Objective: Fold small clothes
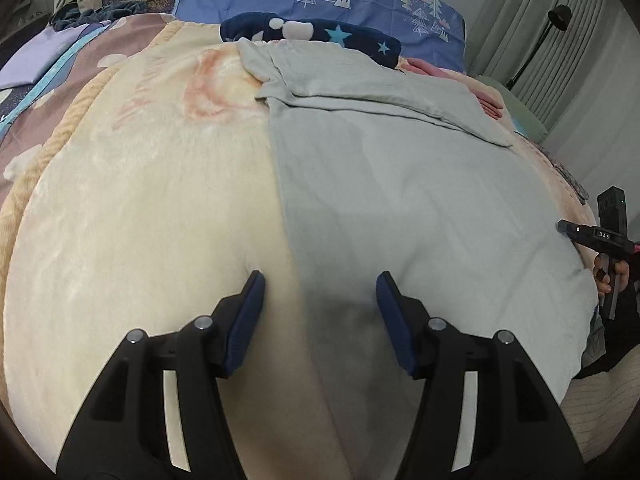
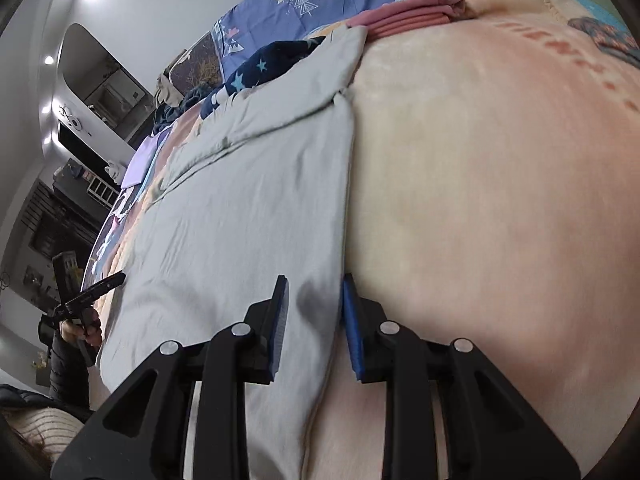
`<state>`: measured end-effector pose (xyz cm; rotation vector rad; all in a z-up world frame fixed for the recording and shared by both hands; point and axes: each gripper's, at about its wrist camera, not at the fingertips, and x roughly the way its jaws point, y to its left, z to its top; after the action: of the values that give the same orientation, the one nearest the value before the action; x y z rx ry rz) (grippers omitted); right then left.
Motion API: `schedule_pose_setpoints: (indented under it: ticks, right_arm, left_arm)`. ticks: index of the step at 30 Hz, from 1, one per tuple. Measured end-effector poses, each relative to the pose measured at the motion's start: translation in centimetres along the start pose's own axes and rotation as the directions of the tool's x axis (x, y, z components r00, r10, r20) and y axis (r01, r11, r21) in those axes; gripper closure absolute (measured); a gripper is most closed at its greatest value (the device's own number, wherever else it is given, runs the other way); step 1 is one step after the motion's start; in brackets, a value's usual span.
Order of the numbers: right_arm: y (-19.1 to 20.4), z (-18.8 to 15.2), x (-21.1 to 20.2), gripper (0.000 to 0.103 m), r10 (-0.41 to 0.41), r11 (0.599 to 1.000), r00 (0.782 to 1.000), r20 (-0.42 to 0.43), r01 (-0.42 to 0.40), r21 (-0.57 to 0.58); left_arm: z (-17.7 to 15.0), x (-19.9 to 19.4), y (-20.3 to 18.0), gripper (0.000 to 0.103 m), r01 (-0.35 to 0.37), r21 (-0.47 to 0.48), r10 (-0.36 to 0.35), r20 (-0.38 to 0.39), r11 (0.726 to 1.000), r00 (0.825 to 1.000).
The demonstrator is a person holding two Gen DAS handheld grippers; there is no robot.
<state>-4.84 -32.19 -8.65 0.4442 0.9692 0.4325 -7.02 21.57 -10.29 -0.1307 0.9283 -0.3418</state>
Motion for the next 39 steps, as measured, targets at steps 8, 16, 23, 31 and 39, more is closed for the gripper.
schedule_pose_setpoints:
  ticks: [8, 16, 23, 31, 39]
  right_arm:
    - [0.5, -6.2, -3.9, 0.076, 0.146, 0.988, 0.989, 0.002, -0.146, 0.046]
    - [2.4, -5.5, -3.9, 0.098, 0.196, 0.980, 0.980, 0.045, -0.197, 0.023]
    - [3.6, -2.6, -9.5, 0.100, 0.295, 0.954, 0.923, 0.249, -0.298, -0.027]
    - [0.3, -7.8, -4.4, 0.073, 0.154, 0.983, 0.985, 0.072, -0.160, 0.089]
    - [3.3, -7.9, -4.2, 0.100, 0.207, 0.978, 0.977, 0.042, -0.206, -0.035]
  left_arm:
    - [-6.0, -3.9, -2.1, 0.050, 0.113, -0.008, -0.113, 0.032, 0.994, 0.993]
    - [-7.7, -5.2, -2.8, 0.101, 0.177, -0.085, -0.172, 0.066, 0.980, 0.983]
    - [-4.7, -11.8, -4.5, 0.101, 0.174, -0.013, -0.161, 0.316, 0.985, 0.935]
    - [-8.9, -5.7, -1.1, 0.085, 0.174, -0.192, -0.152, 0.124, 0.966, 0.981]
    - [-9.4, -5.0, -1.9, 0.080, 0.200, -0.164, -0.178, 0.141, 0.966, 0.974]
